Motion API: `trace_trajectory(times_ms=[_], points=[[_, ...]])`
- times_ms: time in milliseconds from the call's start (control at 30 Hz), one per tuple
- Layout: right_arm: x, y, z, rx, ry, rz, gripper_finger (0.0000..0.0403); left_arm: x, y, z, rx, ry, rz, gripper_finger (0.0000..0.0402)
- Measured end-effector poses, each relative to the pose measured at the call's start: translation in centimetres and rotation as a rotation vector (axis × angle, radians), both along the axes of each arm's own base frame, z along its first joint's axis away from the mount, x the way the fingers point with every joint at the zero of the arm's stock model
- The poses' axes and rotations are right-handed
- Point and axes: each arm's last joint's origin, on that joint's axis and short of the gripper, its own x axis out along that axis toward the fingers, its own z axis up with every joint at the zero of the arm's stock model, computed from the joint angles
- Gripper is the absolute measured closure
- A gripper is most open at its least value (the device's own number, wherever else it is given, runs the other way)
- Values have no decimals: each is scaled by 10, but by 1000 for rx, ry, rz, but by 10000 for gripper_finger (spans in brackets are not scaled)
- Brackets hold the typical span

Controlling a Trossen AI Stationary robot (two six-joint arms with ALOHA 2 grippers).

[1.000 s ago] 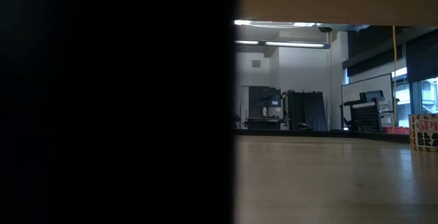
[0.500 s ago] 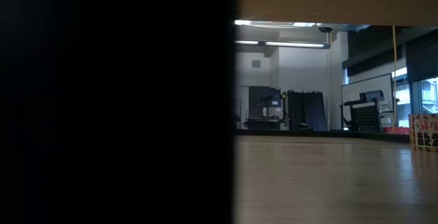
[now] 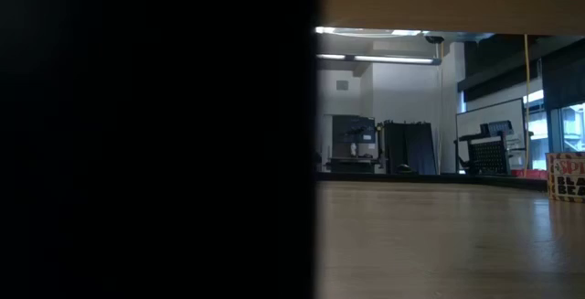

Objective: Pick and place cans onto a shelf
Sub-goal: Put the top canned cherries on the shelf

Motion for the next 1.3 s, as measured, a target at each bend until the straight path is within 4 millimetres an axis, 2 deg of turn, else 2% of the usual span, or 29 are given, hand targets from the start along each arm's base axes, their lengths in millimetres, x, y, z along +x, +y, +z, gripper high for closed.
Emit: trace_trajectory(times_ms=[267, 867, 1300], points=[[0, 0, 0, 4, 2, -1, 398, 13, -4, -10, -62, -38, -33, 401], [0, 1, 0, 15, 6, 20, 398, 12, -4, -13, -69, -11, -38, 401], [0, 1, 0, 16, 6, 23, 398, 22, -10, -16, -114, -86, -88, 401]])
